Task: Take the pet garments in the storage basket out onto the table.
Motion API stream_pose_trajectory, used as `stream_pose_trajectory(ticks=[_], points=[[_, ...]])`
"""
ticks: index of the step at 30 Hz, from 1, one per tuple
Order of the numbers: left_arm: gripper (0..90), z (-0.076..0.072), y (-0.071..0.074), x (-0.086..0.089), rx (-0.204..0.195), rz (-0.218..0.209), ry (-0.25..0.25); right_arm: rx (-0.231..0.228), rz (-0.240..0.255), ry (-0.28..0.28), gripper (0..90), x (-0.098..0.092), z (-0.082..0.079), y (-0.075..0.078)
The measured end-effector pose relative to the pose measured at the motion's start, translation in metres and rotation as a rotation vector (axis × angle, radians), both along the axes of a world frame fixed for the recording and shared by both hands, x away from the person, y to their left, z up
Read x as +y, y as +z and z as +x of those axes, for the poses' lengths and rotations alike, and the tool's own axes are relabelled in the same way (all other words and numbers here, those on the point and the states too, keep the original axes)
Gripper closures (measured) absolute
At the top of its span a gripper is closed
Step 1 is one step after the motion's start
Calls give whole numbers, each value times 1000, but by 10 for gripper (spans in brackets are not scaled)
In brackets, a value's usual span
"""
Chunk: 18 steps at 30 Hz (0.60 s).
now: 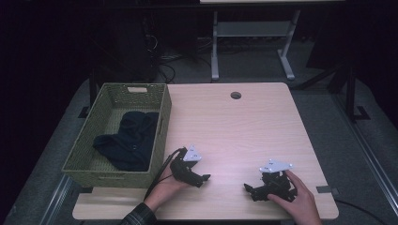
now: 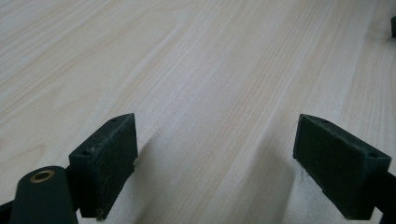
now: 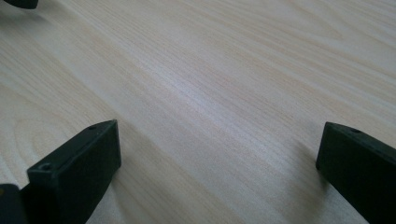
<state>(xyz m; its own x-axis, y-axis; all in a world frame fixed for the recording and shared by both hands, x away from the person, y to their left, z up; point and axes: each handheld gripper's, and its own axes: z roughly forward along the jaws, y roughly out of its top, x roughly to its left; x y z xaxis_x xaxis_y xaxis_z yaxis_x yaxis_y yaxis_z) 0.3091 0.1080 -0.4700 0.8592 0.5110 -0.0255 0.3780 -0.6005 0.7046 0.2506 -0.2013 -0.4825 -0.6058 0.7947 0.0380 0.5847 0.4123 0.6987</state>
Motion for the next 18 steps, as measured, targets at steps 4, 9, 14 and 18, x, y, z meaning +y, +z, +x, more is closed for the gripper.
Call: stream_pose_trajectory(ticks=[4, 9, 14, 18], points=[[133, 0, 2, 1, 4, -9, 2, 0, -1, 0, 0, 0, 0, 0], [133, 1, 6, 1, 3, -10, 1, 0, -1, 0, 0, 0, 0, 0], [133, 2, 10, 2, 12, -21, 3, 0, -1, 0, 0, 0, 0, 0], [133, 3, 12, 2, 24, -20, 12, 0, -1, 0, 0, 0, 0, 0]])
